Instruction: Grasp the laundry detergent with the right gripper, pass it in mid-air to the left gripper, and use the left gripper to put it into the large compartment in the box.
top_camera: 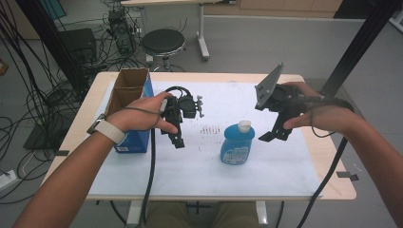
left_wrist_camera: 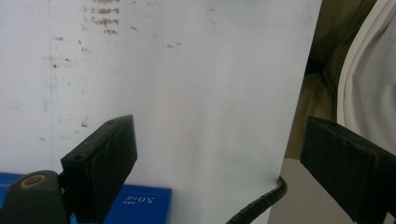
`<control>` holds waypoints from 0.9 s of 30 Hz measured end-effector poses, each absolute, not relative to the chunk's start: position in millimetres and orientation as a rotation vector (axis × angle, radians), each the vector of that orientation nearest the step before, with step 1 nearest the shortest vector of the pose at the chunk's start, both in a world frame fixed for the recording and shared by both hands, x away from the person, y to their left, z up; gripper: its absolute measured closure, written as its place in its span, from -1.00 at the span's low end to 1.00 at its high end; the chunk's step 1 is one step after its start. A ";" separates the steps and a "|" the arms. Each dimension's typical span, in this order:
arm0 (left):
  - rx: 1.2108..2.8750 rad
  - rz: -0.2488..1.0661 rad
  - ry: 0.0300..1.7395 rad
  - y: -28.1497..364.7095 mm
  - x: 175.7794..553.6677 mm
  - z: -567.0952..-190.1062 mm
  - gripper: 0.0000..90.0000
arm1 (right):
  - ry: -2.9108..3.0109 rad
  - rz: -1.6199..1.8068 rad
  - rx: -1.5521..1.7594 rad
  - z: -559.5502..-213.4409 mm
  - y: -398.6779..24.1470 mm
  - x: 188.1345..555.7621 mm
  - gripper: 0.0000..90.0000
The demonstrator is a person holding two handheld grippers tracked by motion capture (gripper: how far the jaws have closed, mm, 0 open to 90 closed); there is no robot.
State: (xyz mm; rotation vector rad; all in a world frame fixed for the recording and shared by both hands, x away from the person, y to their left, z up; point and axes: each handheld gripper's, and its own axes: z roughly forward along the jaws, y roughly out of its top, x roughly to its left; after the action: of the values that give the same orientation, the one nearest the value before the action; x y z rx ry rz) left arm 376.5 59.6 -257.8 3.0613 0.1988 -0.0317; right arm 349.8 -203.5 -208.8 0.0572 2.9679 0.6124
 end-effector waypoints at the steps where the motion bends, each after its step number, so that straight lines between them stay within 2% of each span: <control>1: 3.061 -0.032 0.199 59.6 376.5 -257.8 -0.75 | 2.964 0.624 0.062 -210.4 -204.6 350.4 -0.88; 27: 3.045 -0.057 0.212 58.1 378.1 -267.3 -0.74 | 2.939 0.778 0.114 -253.0 -223.7 365.6 -0.88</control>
State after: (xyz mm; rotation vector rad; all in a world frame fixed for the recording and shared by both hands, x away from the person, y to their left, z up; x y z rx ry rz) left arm 378.1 58.1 -267.3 3.0447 0.2121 -0.0569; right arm 365.6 -223.7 -253.0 0.1139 2.9390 0.7777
